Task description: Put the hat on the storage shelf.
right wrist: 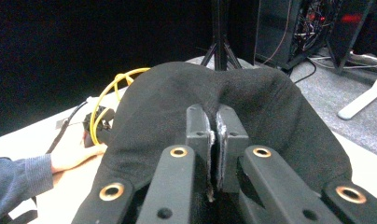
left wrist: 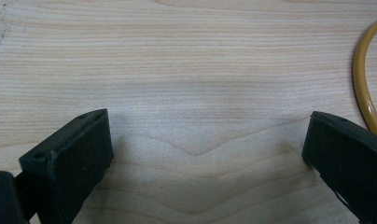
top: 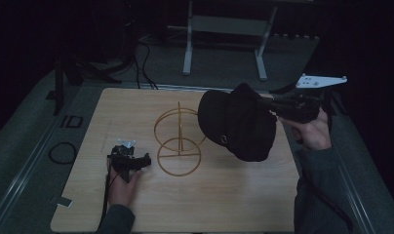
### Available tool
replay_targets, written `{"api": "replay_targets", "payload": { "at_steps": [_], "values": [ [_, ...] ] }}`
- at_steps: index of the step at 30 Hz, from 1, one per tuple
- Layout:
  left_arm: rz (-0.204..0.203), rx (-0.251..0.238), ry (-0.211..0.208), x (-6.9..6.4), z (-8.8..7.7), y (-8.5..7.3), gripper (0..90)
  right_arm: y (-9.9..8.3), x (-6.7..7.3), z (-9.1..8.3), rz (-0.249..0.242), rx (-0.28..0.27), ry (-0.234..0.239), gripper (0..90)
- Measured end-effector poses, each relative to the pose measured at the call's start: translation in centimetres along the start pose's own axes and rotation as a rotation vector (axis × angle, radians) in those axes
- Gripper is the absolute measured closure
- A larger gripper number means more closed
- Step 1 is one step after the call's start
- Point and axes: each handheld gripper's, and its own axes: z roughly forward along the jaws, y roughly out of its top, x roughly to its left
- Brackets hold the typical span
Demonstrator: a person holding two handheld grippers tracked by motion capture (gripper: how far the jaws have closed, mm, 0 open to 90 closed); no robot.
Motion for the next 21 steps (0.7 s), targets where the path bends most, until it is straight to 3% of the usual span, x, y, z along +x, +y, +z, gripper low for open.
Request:
{"api": "replay_targets", "payload": {
  "at_steps": [21],
  "values": [
    [0.000, 0.000, 0.000, 0.0, 0.0, 0.0, 1.3, 1.7, 1.0, 1.0, -0.031, -0.005, 0.018, 86.1]
  ]
}}
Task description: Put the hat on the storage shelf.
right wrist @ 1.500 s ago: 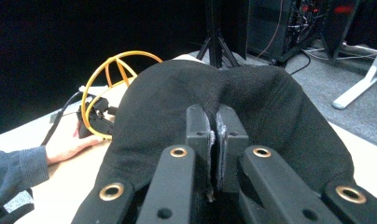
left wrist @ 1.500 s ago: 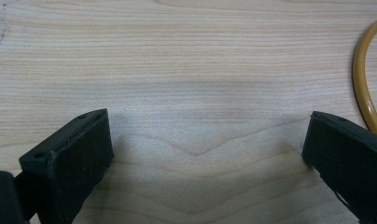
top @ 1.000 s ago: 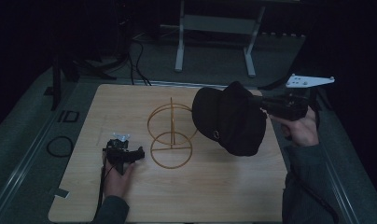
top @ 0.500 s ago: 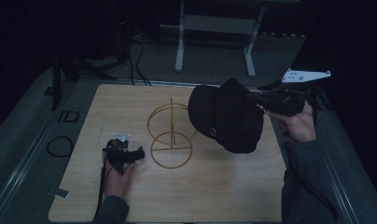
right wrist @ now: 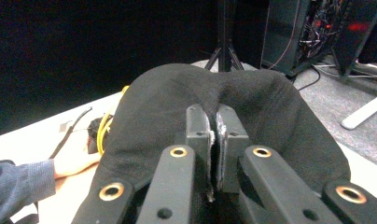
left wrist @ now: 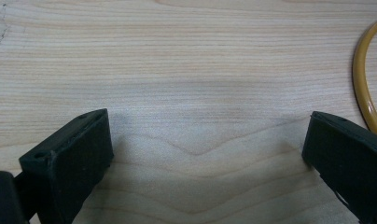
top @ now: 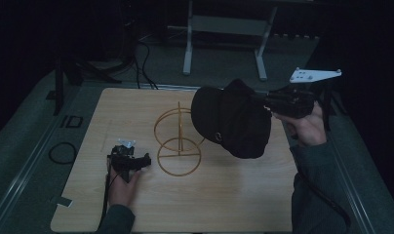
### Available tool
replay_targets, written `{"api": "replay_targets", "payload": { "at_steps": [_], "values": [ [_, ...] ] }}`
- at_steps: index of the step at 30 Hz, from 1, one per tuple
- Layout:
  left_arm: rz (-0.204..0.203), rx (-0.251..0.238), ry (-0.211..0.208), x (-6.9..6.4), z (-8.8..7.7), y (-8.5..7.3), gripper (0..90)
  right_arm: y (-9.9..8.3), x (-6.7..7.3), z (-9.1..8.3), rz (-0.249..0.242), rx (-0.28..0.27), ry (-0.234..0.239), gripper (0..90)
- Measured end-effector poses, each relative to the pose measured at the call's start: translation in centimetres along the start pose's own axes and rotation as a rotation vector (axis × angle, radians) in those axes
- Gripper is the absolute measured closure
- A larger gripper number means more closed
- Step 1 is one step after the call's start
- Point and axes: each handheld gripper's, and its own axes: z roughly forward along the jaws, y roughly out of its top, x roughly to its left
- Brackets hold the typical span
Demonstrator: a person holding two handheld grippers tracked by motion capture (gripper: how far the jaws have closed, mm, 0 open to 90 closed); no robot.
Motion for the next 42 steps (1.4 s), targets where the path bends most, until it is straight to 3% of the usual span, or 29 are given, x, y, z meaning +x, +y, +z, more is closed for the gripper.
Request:
{"api": "replay_targets", "payload": {
  "at_steps": [42],
  "values": [
    [0.001, 0.002, -0.001, 0.0, 0.0, 0.0, 1.2, 4.0, 3.0, 4.6, -0.053, -0.009, 0.075, 85.9]
  ]
}}
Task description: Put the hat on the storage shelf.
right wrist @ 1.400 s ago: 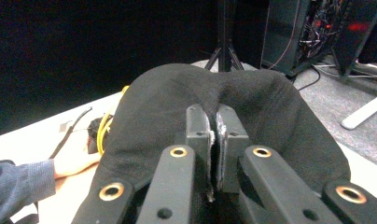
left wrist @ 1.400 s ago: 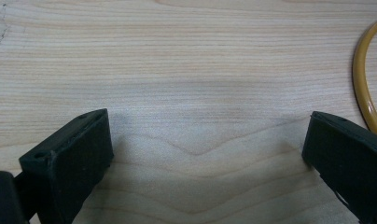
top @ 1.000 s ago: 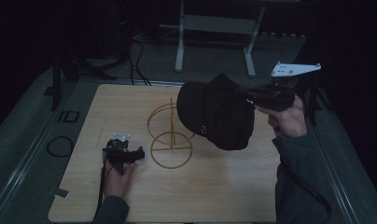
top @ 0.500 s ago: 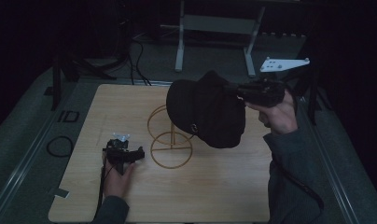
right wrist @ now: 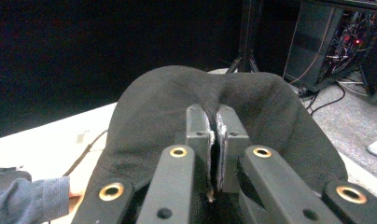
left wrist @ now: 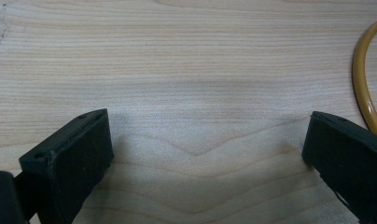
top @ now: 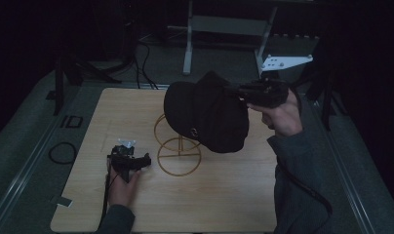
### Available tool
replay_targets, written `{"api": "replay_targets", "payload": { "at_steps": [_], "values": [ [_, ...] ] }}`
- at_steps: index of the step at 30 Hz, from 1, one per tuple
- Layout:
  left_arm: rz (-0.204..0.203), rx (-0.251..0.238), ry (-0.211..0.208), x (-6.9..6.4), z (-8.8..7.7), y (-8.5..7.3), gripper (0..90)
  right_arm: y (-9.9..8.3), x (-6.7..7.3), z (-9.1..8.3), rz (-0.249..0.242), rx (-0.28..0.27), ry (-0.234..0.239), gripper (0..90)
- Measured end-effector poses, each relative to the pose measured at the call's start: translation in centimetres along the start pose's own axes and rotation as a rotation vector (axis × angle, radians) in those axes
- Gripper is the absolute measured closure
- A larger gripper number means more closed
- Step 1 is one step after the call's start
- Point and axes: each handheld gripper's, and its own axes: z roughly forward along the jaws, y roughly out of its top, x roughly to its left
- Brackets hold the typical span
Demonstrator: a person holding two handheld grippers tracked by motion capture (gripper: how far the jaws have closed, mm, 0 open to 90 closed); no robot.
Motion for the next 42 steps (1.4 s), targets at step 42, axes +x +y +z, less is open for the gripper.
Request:
{"api": "replay_targets", "payload": {
  "at_steps": [42],
  "values": [
    [-0.001, -0.002, 0.002, 0.0, 0.0, 0.0, 1.2, 4.8, 3.6, 5.7, -0.107, 0.041, 0.069, 85.8]
  ]
}}
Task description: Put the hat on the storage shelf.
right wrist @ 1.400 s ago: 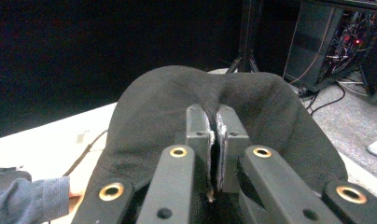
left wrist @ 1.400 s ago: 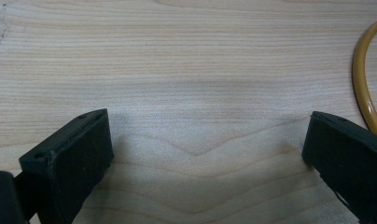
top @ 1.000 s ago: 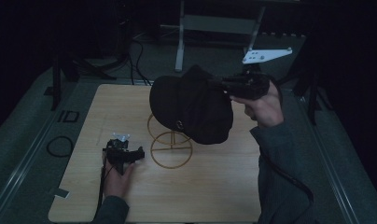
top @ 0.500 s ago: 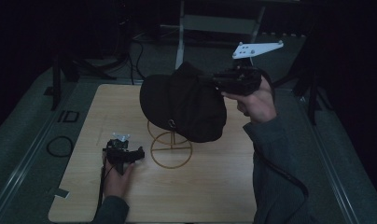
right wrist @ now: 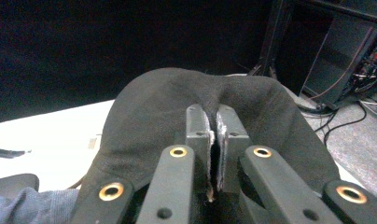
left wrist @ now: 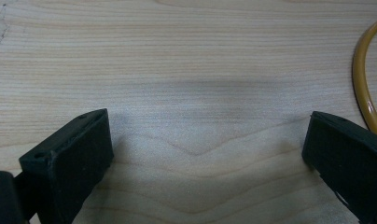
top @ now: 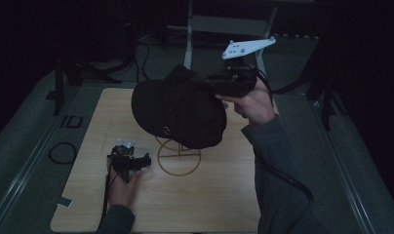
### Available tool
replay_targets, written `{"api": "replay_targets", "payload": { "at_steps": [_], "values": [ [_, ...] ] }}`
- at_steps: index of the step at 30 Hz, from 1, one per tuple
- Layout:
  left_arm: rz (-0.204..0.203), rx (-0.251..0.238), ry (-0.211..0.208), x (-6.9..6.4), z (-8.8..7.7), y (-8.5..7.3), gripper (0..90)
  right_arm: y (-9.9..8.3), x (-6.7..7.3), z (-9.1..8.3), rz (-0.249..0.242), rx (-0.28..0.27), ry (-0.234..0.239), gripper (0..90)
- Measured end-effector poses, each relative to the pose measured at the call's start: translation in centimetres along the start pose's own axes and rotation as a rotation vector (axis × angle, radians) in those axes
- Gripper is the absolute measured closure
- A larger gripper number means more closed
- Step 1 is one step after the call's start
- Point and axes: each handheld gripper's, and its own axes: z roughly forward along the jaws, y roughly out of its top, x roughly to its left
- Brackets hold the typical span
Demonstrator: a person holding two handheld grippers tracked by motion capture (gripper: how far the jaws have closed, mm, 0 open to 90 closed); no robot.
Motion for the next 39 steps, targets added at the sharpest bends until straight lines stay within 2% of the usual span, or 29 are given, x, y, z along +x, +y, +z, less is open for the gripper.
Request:
{"api": "replay_targets", "payload": {
  "at_steps": [4, 5, 6, 10, 19, 21, 25, 26, 33, 39],
  "values": [
    [-0.001, 0.001, -0.001, 0.0, 0.0, 0.0, 1.2, 0.2, 0.3, 1.1, -0.010, 0.024, 0.002, 85.7],
    [-0.001, 0.001, -0.001, 0.0, 0.0, 0.0, 1.2, 0.2, 0.6, 1.8, -0.023, 0.041, 0.003, 85.7],
    [-0.001, 0.001, -0.001, 0.0, 0.0, 0.0, 1.2, 0.2, 0.6, 1.8, -0.023, 0.041, 0.003, 85.7],
    [0.002, 0.001, -0.001, 0.0, 0.0, 0.0, 1.2, 0.0, 0.8, 3.7, -0.028, 0.083, 0.006, 85.6],
    [0.002, 0.000, -0.001, 0.0, 0.0, 0.0, 1.3, -0.1, 1.5, 6.1, -0.044, 0.125, 0.010, 85.5],
    [0.001, 0.000, -0.001, 0.0, 0.0, 0.0, 1.3, 0.0, 1.9, 7.2, -0.061, 0.147, 0.009, 85.4],
    [0.001, 0.001, 0.000, 0.0, 0.0, 0.0, 1.3, -0.1, 2.1, 8.1, -0.063, 0.164, 0.005, 85.1],
    [0.001, 0.001, 0.000, 0.0, 0.0, 0.0, 1.2, -0.1, 2.2, 8.8, -0.064, 0.176, 0.006, 84.8],
    [-0.017, -0.001, 0.022, 0.8, -0.2, -0.2, 1.3, -0.5, 2.3, 10.2, -0.066, 0.209, 0.001, 84.2],
    [-0.016, 0.002, 0.017, 1.0, -0.3, -0.3, 1.2, -0.9, 2.2, 10.7, -0.061, 0.228, -0.004, 83.0]
  ]
}}
